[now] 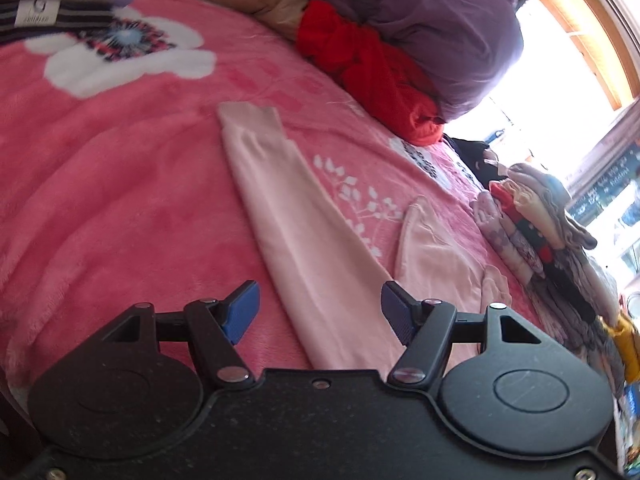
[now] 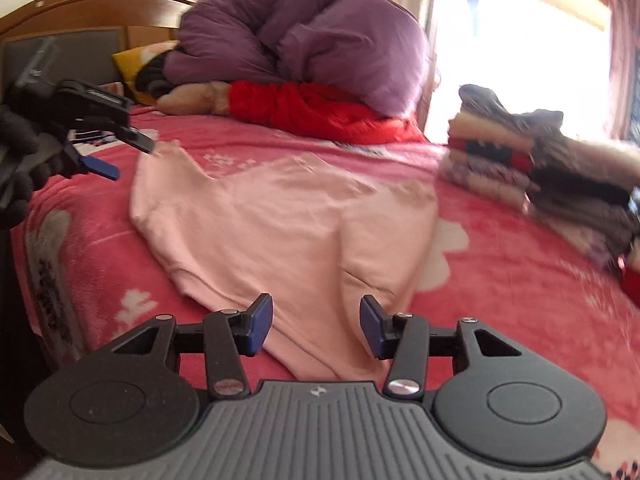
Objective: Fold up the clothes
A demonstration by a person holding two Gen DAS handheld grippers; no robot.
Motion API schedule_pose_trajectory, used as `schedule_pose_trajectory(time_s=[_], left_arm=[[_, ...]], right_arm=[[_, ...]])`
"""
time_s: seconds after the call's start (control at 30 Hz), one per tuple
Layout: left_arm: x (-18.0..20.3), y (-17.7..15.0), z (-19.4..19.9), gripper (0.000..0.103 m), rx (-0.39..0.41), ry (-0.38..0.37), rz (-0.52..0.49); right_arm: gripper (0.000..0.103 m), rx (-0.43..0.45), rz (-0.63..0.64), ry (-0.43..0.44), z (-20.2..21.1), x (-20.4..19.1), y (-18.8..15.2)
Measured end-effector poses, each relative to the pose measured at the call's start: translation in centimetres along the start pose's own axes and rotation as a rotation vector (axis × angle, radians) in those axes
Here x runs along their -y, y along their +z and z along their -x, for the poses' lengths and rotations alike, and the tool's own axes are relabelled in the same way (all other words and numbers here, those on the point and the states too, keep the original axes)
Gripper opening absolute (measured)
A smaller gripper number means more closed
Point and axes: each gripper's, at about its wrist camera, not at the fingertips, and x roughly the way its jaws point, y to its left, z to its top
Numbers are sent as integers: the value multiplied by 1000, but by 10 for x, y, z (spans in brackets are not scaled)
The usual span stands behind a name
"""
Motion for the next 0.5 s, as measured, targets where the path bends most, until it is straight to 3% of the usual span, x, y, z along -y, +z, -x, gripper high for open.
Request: schedule_pose_trajectory(time_s=[0.17,0.27,0.5], left_arm=[[-21,20,-17,65,48,26,78],[-38,38,-32,63,74,32,126],[-52,72,-62,61,105,-30,179]], right_arm=[[52,21,43,54,-3,-13,5],[52,21,-7,74,-7,-8,6],[53,14,-199,80,-13,23,1]])
